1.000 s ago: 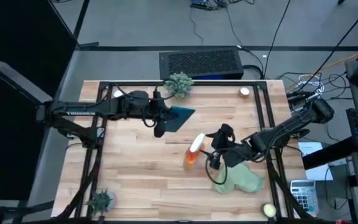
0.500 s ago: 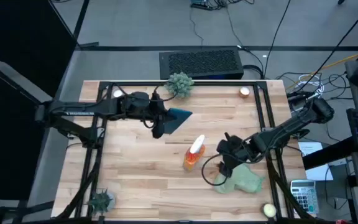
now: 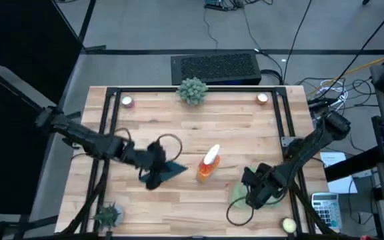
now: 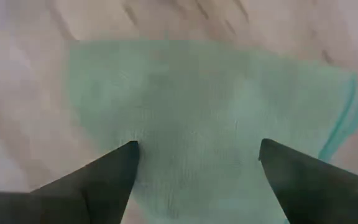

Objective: Apply microfiber cloth
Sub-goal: Wipe the back of the tablet using the green microfiber cloth

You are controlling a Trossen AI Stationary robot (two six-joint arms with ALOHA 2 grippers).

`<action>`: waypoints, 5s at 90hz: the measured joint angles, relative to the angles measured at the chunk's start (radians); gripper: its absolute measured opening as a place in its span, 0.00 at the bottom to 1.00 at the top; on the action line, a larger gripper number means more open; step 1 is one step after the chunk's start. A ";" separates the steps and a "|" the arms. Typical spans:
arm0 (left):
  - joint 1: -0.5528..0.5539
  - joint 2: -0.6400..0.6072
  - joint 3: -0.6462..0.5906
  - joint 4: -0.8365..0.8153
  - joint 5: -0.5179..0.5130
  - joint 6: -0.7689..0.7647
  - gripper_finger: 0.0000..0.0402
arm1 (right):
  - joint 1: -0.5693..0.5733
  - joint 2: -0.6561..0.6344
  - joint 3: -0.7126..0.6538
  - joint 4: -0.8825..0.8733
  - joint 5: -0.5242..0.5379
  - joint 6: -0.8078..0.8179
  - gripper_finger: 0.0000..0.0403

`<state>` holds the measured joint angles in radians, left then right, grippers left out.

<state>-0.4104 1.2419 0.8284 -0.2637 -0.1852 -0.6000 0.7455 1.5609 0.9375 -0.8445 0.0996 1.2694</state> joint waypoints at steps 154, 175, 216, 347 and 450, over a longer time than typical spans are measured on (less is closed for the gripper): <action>-0.142 0.260 -0.145 0.980 -0.295 -0.170 0.03 | -0.119 0.353 0.523 0.591 0.751 -0.935 0.03; -0.136 0.262 -0.146 0.971 -0.294 -0.177 0.03 | -0.187 0.395 0.524 0.832 0.652 -1.036 0.03; -0.134 0.261 -0.143 0.971 -0.367 -0.185 0.03 | -0.129 0.449 0.523 0.798 0.612 -0.975 0.03; -0.102 0.266 -0.150 1.044 -0.462 -0.135 0.03 | -0.202 0.550 0.525 0.914 0.450 -0.931 0.03; -0.172 0.261 -0.142 1.054 -0.389 -0.127 0.03 | -0.073 0.282 0.521 0.562 0.732 -0.842 0.03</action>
<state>-0.5822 1.5032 0.6865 0.7899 -0.5742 -0.7269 0.6725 1.8424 1.4590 -0.2828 0.8312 0.4278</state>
